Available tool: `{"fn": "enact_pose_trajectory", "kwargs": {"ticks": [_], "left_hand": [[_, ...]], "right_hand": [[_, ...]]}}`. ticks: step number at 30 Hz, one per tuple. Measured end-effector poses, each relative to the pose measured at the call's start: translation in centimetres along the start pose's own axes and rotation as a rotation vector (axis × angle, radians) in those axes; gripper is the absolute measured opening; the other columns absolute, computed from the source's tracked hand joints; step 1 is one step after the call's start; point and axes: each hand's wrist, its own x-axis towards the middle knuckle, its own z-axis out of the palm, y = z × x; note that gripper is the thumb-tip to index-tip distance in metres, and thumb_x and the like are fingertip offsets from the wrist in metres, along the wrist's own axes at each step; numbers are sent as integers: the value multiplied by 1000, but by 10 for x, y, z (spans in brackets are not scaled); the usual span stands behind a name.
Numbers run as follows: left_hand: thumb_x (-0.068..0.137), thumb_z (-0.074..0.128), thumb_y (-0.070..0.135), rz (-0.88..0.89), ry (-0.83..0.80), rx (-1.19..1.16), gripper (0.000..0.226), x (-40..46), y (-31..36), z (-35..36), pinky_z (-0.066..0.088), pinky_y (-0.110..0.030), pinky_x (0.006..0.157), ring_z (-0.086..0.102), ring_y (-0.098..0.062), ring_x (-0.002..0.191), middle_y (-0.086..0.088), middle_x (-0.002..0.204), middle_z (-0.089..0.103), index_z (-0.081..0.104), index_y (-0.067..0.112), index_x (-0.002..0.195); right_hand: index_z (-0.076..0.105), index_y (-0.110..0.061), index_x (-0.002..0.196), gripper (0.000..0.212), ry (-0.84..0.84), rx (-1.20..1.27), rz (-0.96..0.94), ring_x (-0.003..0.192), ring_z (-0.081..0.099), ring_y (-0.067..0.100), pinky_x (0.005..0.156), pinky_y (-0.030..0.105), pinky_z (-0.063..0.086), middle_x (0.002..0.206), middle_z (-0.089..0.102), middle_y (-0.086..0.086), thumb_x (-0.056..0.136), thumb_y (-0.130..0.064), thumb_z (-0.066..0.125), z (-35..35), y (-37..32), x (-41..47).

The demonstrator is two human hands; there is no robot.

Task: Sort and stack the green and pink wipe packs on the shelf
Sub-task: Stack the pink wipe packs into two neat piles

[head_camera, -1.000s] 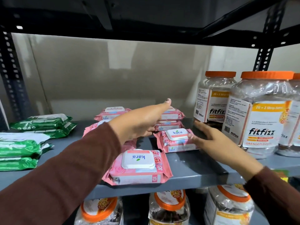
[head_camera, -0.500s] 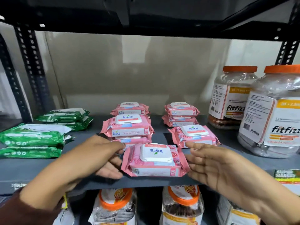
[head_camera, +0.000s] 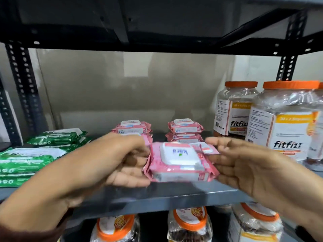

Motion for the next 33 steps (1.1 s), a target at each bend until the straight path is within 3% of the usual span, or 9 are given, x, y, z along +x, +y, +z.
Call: {"fn": "enact_pose_trajectory", "kwargs": {"ticks": [3, 6, 10, 15, 19, 22, 25, 29, 33], "left_hand": [[77, 55, 17, 172, -71, -145, 21, 20, 15, 9, 61, -39, 64, 60, -36, 81, -36, 103, 61, 60, 0, 87], [84, 48, 18, 153, -64, -145, 16, 54, 36, 31, 61, -38, 66, 56, -33, 79, -31, 108, 53, 52, 2, 84], [89, 45, 16, 85, -46, -144, 18, 98, 38, 53, 61, -37, 55, 59, -30, 70, -20, 99, 48, 48, 1, 97], [93, 42, 25, 59, -5, -109, 32, 120, 35, 60, 61, -36, 61, 68, -30, 66, -17, 89, 56, 45, 1, 113], [88, 41, 43, 168, 241, 242, 39, 123, 34, 59, 56, -35, 67, 61, -29, 68, -12, 79, 60, 58, 9, 81], [90, 31, 58, 357, 472, 567, 58, 126, 40, 62, 34, -30, 67, 50, -30, 75, -9, 75, 56, 59, 9, 72], [93, 20, 63, 367, 390, 597, 64, 134, 49, 68, 32, -30, 68, 51, -24, 71, -2, 66, 52, 58, 14, 77], [92, 8, 66, 351, 329, 734, 77, 146, 52, 69, 36, -30, 61, 58, -27, 75, -11, 66, 59, 56, 11, 67], [84, 7, 75, 341, 358, 673, 91, 141, 49, 62, 47, -36, 85, 66, -29, 86, -18, 89, 73, 66, 6, 84]], "right_hand": [[76, -8, 104, 33, 107, -89, -72, 96, 66, 30, 93, 38, 52, 114, 72, 25, 72, -14, 66, -14, -22, 17], [64, -3, 122, 37, 275, -112, -89, 101, 59, 34, 101, 43, 44, 119, 68, 28, 87, -11, 57, -34, -30, 45], [65, -5, 115, 25, 379, -193, -62, 78, 62, 23, 78, 33, 48, 81, 71, 9, 93, -10, 54, -54, -25, 78], [69, -4, 97, 15, 366, -197, -16, 72, 68, 18, 79, 31, 53, 71, 77, 4, 94, -6, 54, -63, -12, 90], [73, -6, 91, 16, 379, -309, -26, 68, 73, 15, 70, 27, 59, 87, 79, 13, 93, -7, 57, -57, -11, 84], [70, -15, 108, 19, 547, -310, -165, 73, 72, 13, 64, 28, 60, 99, 76, 8, 92, -10, 62, -51, -6, 72], [67, -23, 110, 24, 529, -351, -275, 89, 70, 13, 81, 30, 56, 107, 74, 0, 90, -10, 63, -35, 9, 56], [59, -24, 111, 27, 378, -398, -240, 92, 62, 2, 76, 10, 48, 108, 68, -3, 91, -7, 62, -13, 32, 50], [46, -45, 118, 41, 388, -663, -222, 114, 56, 1, 110, 40, 39, 118, 58, -26, 82, -46, 66, -16, 43, 50]]}}
